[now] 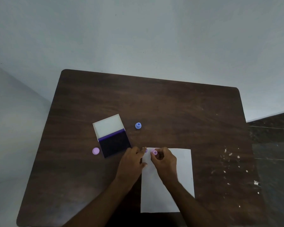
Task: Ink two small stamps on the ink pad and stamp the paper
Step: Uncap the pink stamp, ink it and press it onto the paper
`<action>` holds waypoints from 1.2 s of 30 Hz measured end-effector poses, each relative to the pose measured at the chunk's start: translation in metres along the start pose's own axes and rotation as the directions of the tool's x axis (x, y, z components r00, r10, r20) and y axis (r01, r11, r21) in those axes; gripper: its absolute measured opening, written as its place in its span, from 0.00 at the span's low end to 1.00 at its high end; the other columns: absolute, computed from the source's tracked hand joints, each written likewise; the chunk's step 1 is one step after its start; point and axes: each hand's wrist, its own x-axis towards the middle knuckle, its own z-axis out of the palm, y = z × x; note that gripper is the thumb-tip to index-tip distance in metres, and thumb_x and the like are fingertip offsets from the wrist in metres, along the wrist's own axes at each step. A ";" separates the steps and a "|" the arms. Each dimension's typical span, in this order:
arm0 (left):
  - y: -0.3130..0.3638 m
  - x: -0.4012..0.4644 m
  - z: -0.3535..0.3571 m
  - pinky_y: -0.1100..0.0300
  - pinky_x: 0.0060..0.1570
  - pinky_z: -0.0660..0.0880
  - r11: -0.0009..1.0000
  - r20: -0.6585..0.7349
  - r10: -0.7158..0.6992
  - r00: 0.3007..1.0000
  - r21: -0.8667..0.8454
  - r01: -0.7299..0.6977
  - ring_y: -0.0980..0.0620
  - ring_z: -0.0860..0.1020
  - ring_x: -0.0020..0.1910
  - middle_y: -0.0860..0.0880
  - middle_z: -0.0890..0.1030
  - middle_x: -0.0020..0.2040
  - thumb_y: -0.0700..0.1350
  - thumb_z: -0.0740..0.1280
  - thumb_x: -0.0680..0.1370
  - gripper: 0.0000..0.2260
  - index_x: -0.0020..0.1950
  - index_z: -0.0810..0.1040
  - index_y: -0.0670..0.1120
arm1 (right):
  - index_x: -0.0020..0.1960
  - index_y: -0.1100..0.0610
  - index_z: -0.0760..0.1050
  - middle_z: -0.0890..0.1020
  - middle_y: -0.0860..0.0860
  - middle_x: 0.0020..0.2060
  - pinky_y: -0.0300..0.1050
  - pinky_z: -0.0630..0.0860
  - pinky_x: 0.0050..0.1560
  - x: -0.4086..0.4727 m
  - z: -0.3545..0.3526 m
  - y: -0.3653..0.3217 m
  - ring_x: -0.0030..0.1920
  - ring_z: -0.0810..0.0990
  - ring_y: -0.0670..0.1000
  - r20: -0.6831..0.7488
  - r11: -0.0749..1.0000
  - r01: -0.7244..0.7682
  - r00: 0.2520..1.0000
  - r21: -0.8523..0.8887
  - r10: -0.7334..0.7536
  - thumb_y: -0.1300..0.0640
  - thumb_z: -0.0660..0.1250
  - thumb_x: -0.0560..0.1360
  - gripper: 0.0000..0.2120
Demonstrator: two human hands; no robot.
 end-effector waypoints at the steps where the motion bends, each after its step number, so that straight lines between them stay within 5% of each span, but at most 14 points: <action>1: 0.000 0.000 0.000 0.54 0.70 0.62 1.000 -0.003 0.004 1.000 0.006 -0.004 0.49 0.67 0.70 0.50 0.69 0.72 0.58 0.64 0.76 0.28 0.75 0.62 0.55 | 0.43 0.47 0.72 0.77 0.43 0.39 0.26 0.65 0.34 -0.001 0.001 0.001 0.35 0.74 0.42 -0.005 1.000 0.005 1.000 0.014 -0.005 0.45 0.69 0.73 0.09; 11: 0.001 0.005 0.001 0.55 0.71 0.58 0.999 0.034 0.013 0.999 0.032 -0.014 0.48 0.66 0.70 0.49 0.68 0.73 0.56 0.64 0.78 0.27 0.75 0.62 0.53 | 0.52 0.53 0.75 0.81 0.51 0.49 0.35 0.69 0.45 0.007 0.010 0.013 0.41 0.73 0.45 0.058 0.999 -0.036 0.998 -0.016 0.037 0.43 0.67 0.74 0.14; 25: -0.001 0.008 0.002 0.55 0.69 0.62 1.000 0.029 -0.001 1.000 0.028 0.000 0.48 0.67 0.68 0.48 0.69 0.71 0.57 0.65 0.77 0.28 0.75 0.62 0.54 | 0.41 0.52 0.70 0.80 0.51 0.40 0.28 0.63 0.33 0.014 0.009 -0.001 0.32 0.71 0.43 0.041 0.997 -0.001 0.999 -0.083 0.004 0.47 0.67 0.75 0.11; 30: -0.003 0.006 0.004 0.56 0.69 0.62 1.000 -0.012 0.005 1.000 0.019 -0.005 0.48 0.67 0.68 0.49 0.70 0.71 0.57 0.66 0.76 0.28 0.74 0.63 0.55 | 0.47 0.57 0.75 0.80 0.53 0.44 0.35 0.67 0.41 0.018 0.008 -0.002 0.38 0.72 0.45 0.102 0.991 -0.052 0.993 -0.124 0.064 0.47 0.67 0.75 0.13; 36: -0.004 0.008 0.006 0.55 0.69 0.62 1.000 -0.010 -0.008 1.000 0.016 0.008 0.48 0.68 0.68 0.48 0.71 0.71 0.58 0.66 0.75 0.28 0.74 0.64 0.55 | 0.44 0.54 0.71 0.80 0.53 0.44 0.32 0.66 0.39 0.017 0.006 -0.004 0.37 0.72 0.45 0.108 0.994 -0.053 0.992 -0.091 0.063 0.47 0.69 0.74 0.11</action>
